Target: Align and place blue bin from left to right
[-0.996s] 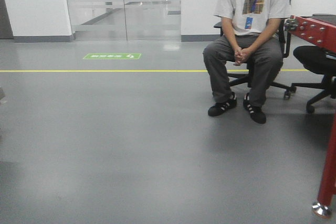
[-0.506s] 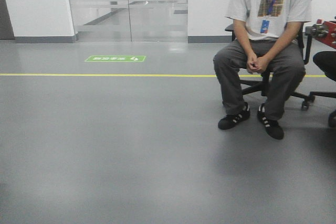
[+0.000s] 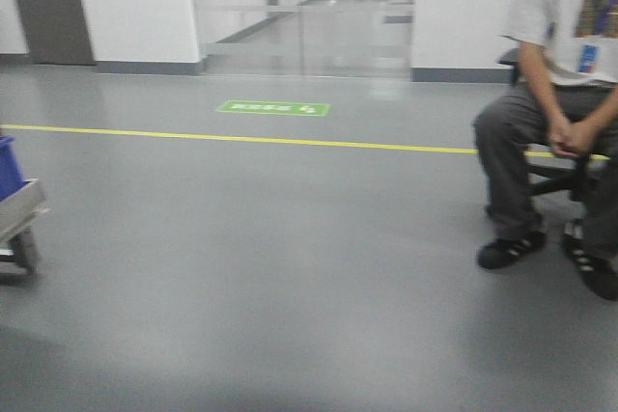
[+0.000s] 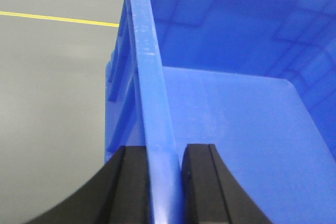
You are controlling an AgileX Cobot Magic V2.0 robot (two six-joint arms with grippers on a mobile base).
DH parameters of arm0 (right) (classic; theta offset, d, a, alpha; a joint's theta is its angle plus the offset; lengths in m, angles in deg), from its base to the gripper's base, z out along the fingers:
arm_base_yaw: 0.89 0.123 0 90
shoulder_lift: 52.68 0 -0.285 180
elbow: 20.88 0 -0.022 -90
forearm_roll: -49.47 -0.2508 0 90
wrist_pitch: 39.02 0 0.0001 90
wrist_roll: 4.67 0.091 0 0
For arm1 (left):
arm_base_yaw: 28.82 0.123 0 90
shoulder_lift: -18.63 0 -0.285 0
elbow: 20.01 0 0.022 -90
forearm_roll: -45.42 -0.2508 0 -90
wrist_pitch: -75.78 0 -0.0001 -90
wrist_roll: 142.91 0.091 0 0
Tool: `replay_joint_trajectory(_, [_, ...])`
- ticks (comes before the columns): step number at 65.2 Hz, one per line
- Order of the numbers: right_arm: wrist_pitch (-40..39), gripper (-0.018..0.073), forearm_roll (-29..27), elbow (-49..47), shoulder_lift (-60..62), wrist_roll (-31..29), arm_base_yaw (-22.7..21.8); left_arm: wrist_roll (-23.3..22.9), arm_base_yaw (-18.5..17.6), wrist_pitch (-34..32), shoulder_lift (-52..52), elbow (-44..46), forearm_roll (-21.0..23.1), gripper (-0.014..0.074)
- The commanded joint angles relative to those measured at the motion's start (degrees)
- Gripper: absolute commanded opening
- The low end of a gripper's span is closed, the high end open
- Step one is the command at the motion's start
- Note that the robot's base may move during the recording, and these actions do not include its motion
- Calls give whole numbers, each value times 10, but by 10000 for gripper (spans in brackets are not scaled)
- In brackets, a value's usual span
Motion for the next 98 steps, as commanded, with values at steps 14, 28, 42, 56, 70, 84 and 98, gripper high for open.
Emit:
replay_joint_trajectory(14, [-52, -70, -4, -9, 13, -24, 3, 8, -3, -63, 14, 10, 13, -111])
replay_joint_trajectory(28, [-52, -70, -4, -9, 13, -24, 3, 8, -3, -63, 14, 10, 13, -111])
replay_joint_trajectory(42, [-52, -70, -4, -9, 13, -24, 3, 8, -3, -63, 14, 10, 13, -111])
replay_joint_trajectory(56, [-52, -70, -4, -9, 13, -24, 3, 8, -3, -63, 14, 10, 13, -111])
replay_joint_trajectory(70, [-52, -70, -4, -9, 13, -24, 3, 8, -3, -63, 14, 10, 13, -111])
replay_joint_trajectory(84, [-52, -70, -4, -9, 13, -24, 3, 8, -3, -63, 14, 10, 13, -111])
replay_joint_trajectory(98, [-52, -70, -4, -9, 13, -24, 3, 8, -3, -63, 14, 10, 13, -111])
